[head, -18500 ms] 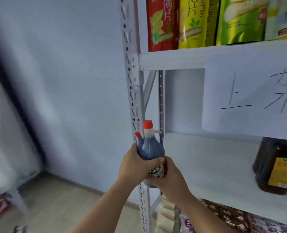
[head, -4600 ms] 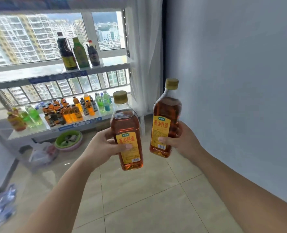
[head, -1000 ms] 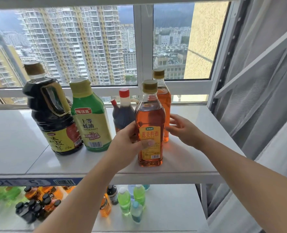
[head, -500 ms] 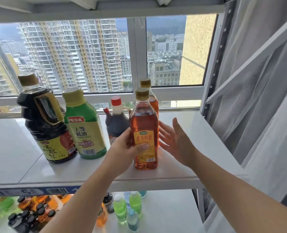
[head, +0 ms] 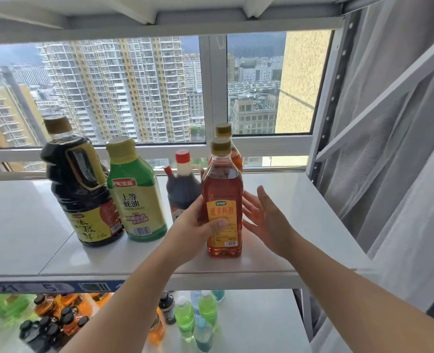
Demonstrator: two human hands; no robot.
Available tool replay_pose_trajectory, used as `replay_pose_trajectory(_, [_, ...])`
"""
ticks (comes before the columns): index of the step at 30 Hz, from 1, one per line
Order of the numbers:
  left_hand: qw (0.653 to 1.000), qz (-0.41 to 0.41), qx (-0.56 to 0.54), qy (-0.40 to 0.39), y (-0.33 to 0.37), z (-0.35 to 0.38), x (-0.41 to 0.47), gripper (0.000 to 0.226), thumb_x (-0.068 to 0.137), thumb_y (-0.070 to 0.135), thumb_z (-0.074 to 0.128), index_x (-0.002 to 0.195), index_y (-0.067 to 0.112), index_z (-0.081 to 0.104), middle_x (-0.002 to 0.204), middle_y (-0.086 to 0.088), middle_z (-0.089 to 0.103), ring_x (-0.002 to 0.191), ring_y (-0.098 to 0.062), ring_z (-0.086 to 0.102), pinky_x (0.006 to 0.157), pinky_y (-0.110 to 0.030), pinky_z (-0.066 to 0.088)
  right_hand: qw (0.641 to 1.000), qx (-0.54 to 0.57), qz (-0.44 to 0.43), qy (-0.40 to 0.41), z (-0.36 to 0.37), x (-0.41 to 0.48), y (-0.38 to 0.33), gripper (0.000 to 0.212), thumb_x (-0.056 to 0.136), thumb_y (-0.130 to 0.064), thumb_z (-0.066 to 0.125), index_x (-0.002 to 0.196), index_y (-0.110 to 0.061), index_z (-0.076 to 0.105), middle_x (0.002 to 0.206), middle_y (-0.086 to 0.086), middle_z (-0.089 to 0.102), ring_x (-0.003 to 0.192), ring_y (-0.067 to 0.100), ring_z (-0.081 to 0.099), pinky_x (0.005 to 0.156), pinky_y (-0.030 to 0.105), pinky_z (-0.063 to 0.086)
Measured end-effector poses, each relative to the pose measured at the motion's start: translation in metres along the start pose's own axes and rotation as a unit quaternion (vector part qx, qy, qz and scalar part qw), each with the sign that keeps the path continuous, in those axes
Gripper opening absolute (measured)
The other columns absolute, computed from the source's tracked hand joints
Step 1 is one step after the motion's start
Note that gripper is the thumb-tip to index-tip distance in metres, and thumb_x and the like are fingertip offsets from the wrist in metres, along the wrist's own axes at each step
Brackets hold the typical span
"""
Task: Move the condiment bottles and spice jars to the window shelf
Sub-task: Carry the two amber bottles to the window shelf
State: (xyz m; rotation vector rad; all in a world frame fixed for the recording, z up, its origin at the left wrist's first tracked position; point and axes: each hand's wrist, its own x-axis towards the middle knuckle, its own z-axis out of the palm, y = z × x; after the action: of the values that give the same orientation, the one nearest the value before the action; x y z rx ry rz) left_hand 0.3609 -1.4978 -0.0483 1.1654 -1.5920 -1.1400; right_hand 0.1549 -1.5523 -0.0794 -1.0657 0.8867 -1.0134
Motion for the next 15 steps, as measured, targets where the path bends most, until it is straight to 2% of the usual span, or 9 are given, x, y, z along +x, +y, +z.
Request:
replay_pose_trajectory(5, [1.000,-0.002,0.018,-0.017,0.005,0.000,-0.002,0.057,0.085,0.039,0.072,0.138,0.030,0.053,0.123,0.006,0.074,0.117,-0.015,0.069,0.102,-0.052,0.055,1.000,0.001,0.007,0.013,0.005,0.001,-0.003,0.088,0.081,-0.083,0.044,0.154,-0.035,0.042,0.164,-0.006,0.038,0.151,0.020,0.036,0.126,0.052,0.025])
replay_pose_trajectory(10, [0.999,-0.008,0.031,-0.029,0.006,-0.002,-0.003,0.061,0.086,0.042,0.070,0.143,0.034,0.047,0.127,0.008,0.071,0.121,-0.014,0.067,0.104,-0.050,0.054,0.999,-0.004,0.003,0.036,0.008,0.002,-0.004,0.089,0.081,-0.084,0.047,0.152,-0.032,0.046,0.162,-0.003,0.042,0.150,0.022,0.038,0.125,0.052,0.027])
replay_pose_trajectory(15, [0.997,0.004,0.076,0.026,0.003,0.004,-0.008,0.050,0.090,0.042,0.069,0.137,0.032,0.055,0.118,0.018,0.074,0.110,-0.001,0.070,0.097,-0.038,0.059,0.995,-0.024,-0.004,0.094,0.005,-0.008,0.001,0.075,0.094,-0.072,0.045,0.151,-0.024,0.045,0.162,0.001,0.040,0.149,0.024,0.039,0.121,0.045,0.035])
